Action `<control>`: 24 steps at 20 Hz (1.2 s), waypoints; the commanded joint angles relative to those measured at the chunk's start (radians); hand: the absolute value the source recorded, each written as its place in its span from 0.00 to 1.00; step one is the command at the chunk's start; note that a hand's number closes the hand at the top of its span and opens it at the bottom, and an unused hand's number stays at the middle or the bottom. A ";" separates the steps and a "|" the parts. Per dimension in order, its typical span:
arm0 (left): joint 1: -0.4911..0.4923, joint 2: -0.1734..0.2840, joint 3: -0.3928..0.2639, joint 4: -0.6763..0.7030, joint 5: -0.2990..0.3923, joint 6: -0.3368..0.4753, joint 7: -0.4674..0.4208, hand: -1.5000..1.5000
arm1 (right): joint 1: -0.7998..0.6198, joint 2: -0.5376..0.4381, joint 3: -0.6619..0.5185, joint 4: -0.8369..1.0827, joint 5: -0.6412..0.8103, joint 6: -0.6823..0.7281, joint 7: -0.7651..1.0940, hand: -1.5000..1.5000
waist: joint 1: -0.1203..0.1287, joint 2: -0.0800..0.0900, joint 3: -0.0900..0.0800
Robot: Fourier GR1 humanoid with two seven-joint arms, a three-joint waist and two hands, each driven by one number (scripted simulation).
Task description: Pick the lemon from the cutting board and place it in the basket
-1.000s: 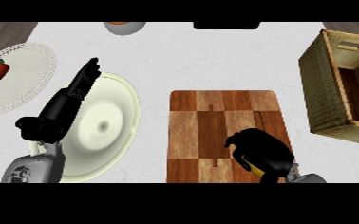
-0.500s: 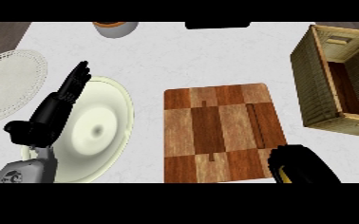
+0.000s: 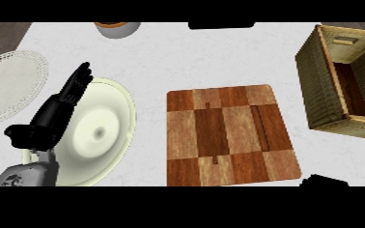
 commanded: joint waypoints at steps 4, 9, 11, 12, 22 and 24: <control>0.016 0.015 0.005 -0.006 0.007 -0.019 -0.007 0.50 | 0.068 0.039 -0.058 -0.301 -0.286 0.010 0.153 1.00 | 0.004 0.001 0.000; -0.003 0.007 0.009 0.008 0.014 -0.013 0.009 0.50 | 0.029 0.039 -0.137 -0.337 -0.301 0.028 0.212 1.00 | -0.006 0.002 -0.001; -0.030 -0.013 -0.012 -0.010 0.003 0.004 0.047 0.50 | -0.040 0.039 -0.157 -0.336 -0.267 0.014 0.296 1.00 | 0.003 0.004 -0.002; -0.015 -0.018 -0.022 -0.021 -0.002 0.002 0.024 0.50 | -0.055 0.039 -0.169 -0.352 -0.248 0.023 0.308 1.00 | 0.003 0.001 -0.003; -0.052 -0.024 -0.038 0.008 -0.012 -0.002 0.031 0.50 | -0.571 -0.011 -0.376 -0.201 -0.270 0.041 0.685 1.00 | 0.038 0.007 -0.002; -0.024 0.025 0.013 -0.005 0.030 -0.041 0.019 0.50 | -0.687 -0.051 -0.457 -0.139 -0.307 0.041 0.747 1.00 | 0.048 0.003 -0.002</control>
